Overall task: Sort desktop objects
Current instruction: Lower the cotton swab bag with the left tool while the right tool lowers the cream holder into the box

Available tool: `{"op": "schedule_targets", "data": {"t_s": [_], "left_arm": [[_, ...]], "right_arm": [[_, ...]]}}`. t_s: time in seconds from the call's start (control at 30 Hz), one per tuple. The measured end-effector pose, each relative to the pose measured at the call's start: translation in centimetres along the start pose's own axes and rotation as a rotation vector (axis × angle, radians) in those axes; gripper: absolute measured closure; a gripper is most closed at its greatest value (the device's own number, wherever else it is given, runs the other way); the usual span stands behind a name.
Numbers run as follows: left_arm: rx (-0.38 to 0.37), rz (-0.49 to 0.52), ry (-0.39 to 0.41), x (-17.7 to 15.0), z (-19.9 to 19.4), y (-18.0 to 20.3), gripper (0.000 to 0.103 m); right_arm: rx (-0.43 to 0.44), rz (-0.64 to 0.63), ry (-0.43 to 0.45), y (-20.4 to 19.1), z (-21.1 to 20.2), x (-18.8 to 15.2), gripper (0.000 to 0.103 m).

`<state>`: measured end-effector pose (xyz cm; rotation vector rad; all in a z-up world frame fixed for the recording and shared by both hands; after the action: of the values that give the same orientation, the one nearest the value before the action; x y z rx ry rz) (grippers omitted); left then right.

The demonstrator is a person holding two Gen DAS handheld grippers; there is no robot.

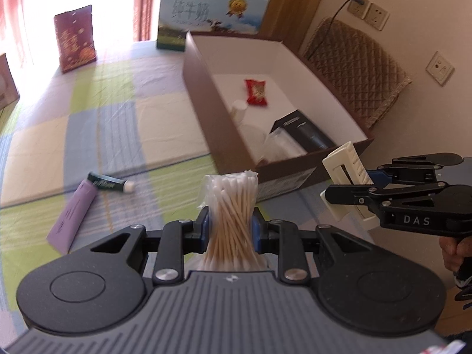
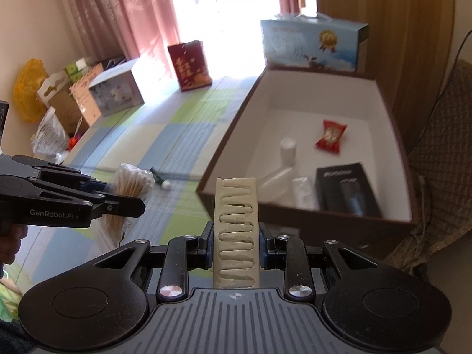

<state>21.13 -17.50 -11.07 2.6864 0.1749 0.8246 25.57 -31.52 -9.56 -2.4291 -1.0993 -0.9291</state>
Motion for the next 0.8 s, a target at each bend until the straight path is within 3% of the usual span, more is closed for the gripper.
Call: {"op": "schedule_targets", "data": {"t_s": [0.23,0.47,0.8], "left_arm": [[-0.037,0.031,0.036,3.1,1.0,2.7,0.081],[-0.074,0.051,0.039,6.6,3.9,5.2,0.081],[-0.029,0.133,0.037,12.0,9.2,7.5,0.081]], "right_arm": [[-0.043,-0.008,0.033,3.9,-0.3,2.3,0.077],[-0.076,0.002,0.040,8.2,2.1,4.9,0.077],[-0.130,0.011,0.007,14.2,7.0,7.8,0.077]]}}
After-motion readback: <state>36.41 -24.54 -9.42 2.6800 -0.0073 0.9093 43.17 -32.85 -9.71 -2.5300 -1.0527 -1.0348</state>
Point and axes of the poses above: each gripper's, at about its wrist camera, not at the fingertips, and z roughly the way its jaws point, y to its right, x to its top, the point moved 9 cm from there along z, roughly the way its jaws point, and after that the axes turned 13 degrees about -z, right-handed, at the moved point
